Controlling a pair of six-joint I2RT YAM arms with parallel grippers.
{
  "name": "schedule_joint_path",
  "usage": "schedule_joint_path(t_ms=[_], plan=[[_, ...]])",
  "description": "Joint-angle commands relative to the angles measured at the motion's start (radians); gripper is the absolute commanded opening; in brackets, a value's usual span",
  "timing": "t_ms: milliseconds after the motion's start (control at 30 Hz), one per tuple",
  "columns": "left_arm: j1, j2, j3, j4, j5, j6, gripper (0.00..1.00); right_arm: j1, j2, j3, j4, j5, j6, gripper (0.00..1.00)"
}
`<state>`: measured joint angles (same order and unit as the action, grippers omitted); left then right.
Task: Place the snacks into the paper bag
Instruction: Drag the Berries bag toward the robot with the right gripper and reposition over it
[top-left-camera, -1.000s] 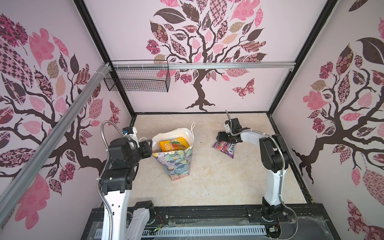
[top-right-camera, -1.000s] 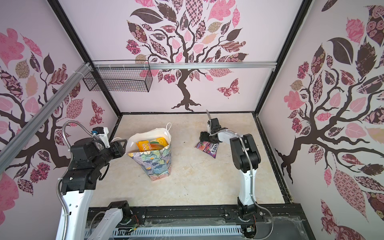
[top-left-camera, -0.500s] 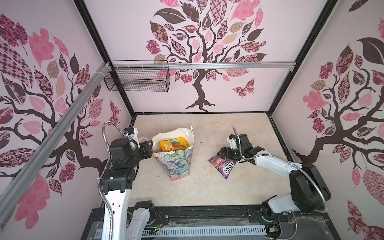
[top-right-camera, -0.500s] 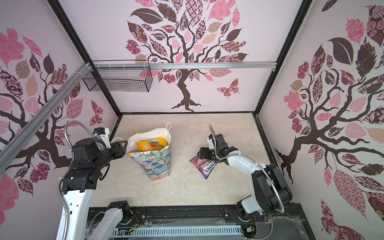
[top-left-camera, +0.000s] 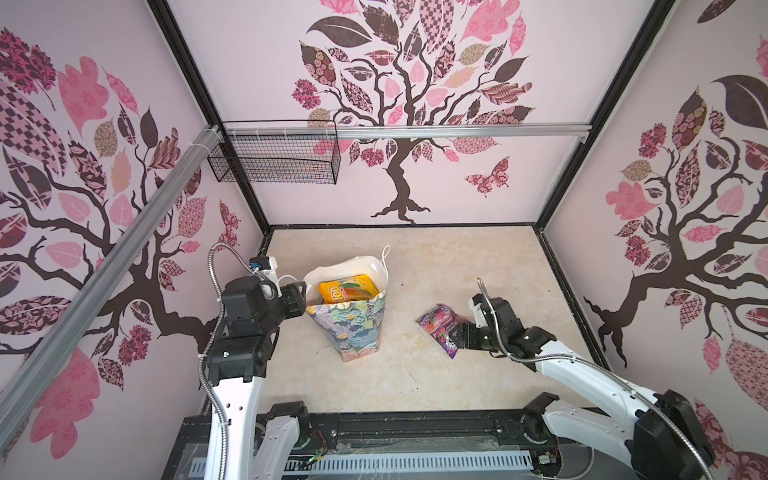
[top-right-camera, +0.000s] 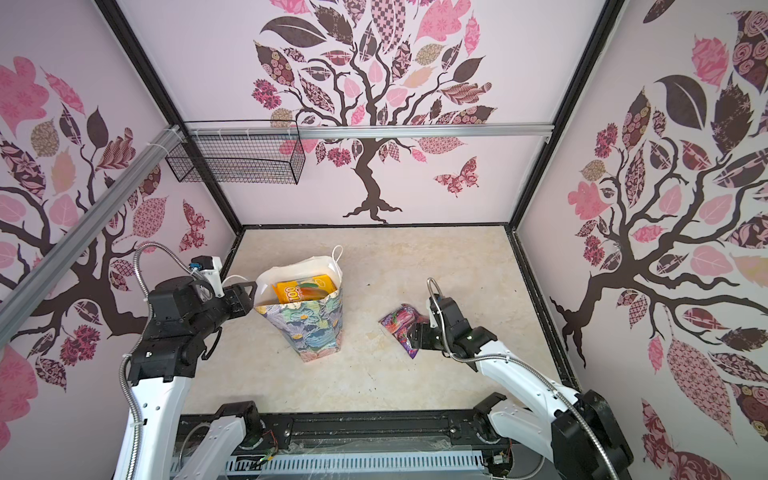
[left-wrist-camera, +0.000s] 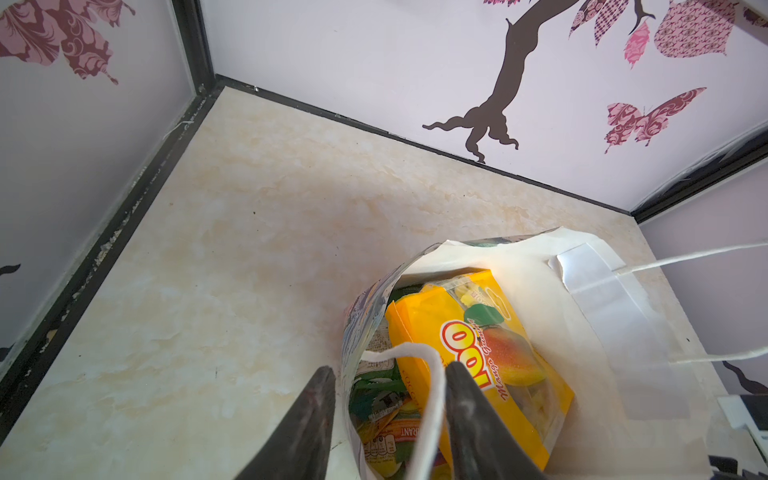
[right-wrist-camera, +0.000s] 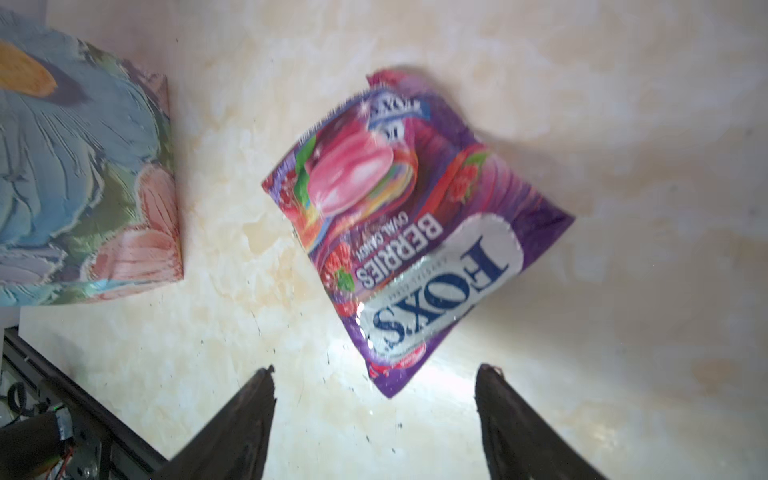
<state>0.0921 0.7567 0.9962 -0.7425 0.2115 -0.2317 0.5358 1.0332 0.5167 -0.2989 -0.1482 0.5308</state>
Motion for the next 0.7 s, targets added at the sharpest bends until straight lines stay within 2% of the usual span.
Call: schedule_joint_path(t_ms=[0,100,200,300,667], plan=[[0.005,-0.015,-0.027,0.034,0.003,0.003,0.47,0.057,-0.045,-0.031,-0.022,0.084,0.071,0.77],[0.005,-0.017,-0.030,0.037,0.004,0.004,0.47,0.113,-0.039,-0.041,-0.024,0.137,0.091,0.76],[0.005,-0.017,-0.032,0.037,0.003,0.004,0.47,0.220,0.010,0.004,-0.067,0.281,0.112,0.76],[0.005,-0.022,-0.036,0.038,0.002,0.006,0.47,0.277,0.087,0.040,-0.091,0.355,0.119,0.77],[0.005,-0.028,-0.041,0.038,-0.003,0.011,0.47,0.290,0.199,0.039,0.001,0.392,0.113,0.77]])
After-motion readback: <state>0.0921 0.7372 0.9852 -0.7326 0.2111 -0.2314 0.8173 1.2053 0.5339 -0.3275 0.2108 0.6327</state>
